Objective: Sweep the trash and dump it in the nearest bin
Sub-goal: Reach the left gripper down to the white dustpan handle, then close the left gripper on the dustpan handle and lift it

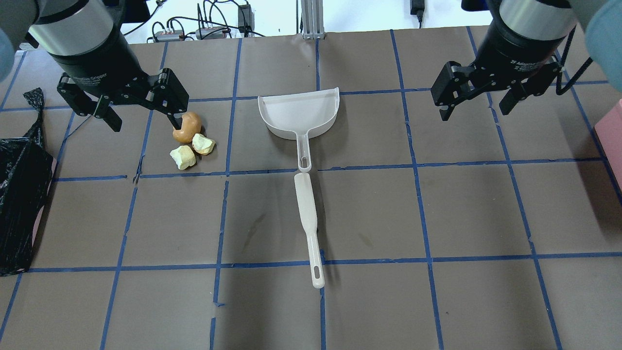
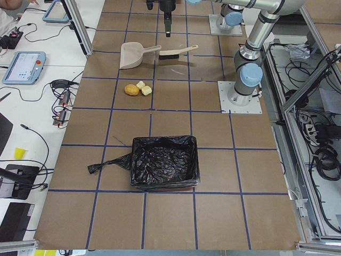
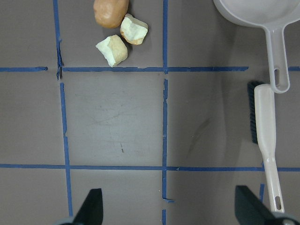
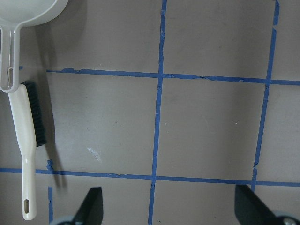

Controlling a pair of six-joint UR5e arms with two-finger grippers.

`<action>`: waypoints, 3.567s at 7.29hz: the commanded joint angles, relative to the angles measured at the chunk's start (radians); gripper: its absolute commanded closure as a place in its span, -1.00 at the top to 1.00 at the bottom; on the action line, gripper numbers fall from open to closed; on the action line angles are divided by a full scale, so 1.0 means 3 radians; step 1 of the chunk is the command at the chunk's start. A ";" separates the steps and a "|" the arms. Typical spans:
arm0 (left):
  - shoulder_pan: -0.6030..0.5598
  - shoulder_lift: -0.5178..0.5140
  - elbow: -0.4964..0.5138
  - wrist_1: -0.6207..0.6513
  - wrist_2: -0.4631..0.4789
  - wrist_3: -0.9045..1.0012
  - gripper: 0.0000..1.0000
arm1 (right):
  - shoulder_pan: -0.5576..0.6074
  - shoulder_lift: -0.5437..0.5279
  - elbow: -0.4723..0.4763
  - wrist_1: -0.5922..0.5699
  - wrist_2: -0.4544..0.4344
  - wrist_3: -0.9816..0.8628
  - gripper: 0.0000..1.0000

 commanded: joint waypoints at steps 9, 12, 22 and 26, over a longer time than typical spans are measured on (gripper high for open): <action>-0.0534 -0.0462 -0.0238 0.0873 -0.0203 -0.0218 1.00 | 0.0004 0.0013 0.0003 -0.0003 0.0000 -0.0002 0.99; -0.0780 -0.1127 -0.0263 0.1697 -0.0208 -0.0643 0.97 | 0.0004 0.0013 0.0003 -0.0003 0.0000 -0.0002 0.99; -0.1078 -0.1579 -0.0954 0.3156 -0.0213 -0.0992 0.42 | 0.0009 0.0013 0.0003 -0.0003 0.0031 -0.0002 0.99; -0.1078 -0.1584 -0.0954 0.3156 -0.0229 -0.0987 -0.42 | 0.0009 0.0013 0.0003 -0.0003 0.0031 -0.0002 0.99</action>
